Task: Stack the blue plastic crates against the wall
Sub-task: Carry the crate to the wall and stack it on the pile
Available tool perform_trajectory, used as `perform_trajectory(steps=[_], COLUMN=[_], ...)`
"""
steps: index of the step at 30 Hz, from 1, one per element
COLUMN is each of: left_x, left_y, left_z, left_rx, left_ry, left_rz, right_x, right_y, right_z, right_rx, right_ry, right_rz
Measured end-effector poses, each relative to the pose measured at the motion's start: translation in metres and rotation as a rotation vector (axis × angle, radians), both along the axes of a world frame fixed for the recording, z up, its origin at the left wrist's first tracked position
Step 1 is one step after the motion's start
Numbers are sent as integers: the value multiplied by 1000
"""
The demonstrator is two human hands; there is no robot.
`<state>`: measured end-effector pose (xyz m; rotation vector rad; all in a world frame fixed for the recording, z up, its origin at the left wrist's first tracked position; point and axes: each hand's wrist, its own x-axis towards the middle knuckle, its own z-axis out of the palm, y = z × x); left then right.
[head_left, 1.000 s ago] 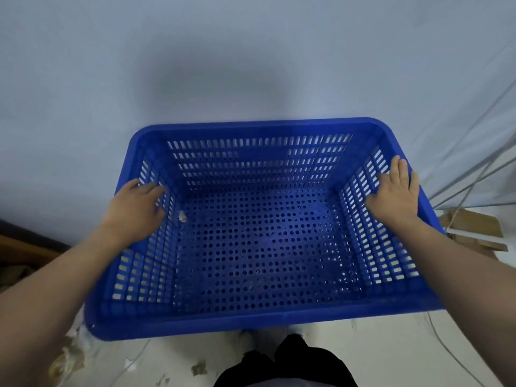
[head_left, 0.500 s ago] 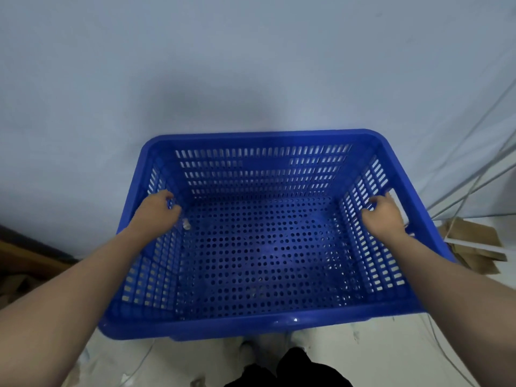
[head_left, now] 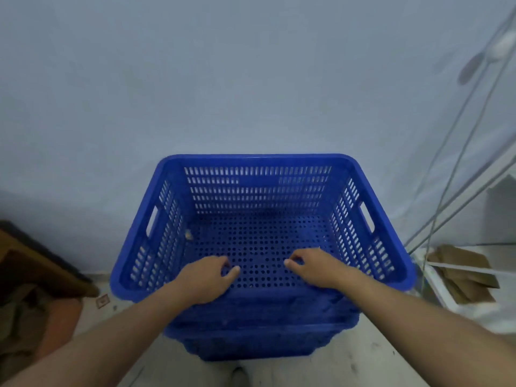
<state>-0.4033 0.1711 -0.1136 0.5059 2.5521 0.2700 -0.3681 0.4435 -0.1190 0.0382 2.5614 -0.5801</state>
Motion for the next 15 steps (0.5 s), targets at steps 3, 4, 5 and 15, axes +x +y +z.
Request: perform_trajectory(steps=[3, 4, 5, 15], left_x=[12, 16, 21, 44], left_y=[3, 3, 2, -3], left_z=[-4, -3, -3, -2], left_rx=[63, 74, 69, -85], left_ry=[107, 162, 202, 323], left_rz=[94, 121, 139, 148], right_x=[10, 16, 22, 58], right_y=[-11, -12, -13, -18], right_z=[3, 5, 5, -1], right_rx=[-19, -17, -10, 147], right_ry=[55, 84, 111, 383], right_rz=[-1, -12, -11, -16])
